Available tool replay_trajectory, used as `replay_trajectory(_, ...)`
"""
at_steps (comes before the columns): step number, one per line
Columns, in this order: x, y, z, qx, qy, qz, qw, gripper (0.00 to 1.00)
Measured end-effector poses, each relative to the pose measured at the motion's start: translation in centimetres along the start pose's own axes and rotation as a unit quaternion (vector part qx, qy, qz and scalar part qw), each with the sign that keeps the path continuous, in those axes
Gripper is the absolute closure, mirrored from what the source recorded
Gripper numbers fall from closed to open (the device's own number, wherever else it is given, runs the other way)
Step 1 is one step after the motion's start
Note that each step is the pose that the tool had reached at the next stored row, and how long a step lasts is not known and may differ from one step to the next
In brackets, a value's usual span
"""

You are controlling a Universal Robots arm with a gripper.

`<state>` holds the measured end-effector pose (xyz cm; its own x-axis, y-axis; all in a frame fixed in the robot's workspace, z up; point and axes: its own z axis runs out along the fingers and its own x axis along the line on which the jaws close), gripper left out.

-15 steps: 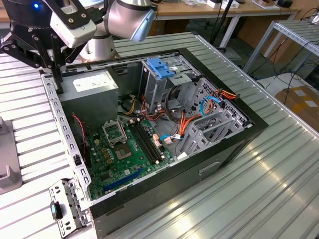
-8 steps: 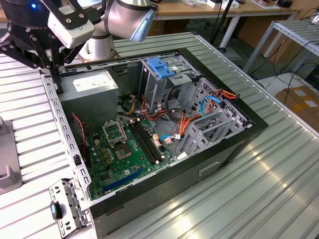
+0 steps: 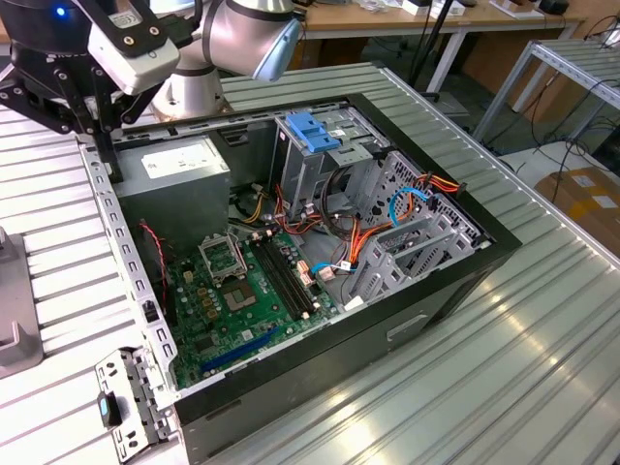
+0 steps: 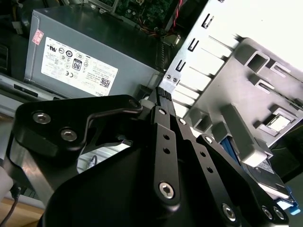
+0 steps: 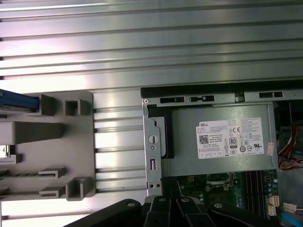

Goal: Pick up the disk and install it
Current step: 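Reach for the disk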

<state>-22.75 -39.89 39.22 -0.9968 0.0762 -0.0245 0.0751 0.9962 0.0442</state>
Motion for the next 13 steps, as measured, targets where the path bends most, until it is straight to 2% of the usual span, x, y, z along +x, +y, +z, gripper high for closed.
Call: replay_trajectory(13,0.74,-0.05,-0.01,0.0000,0.0000,0.000,1.0000,0.90)
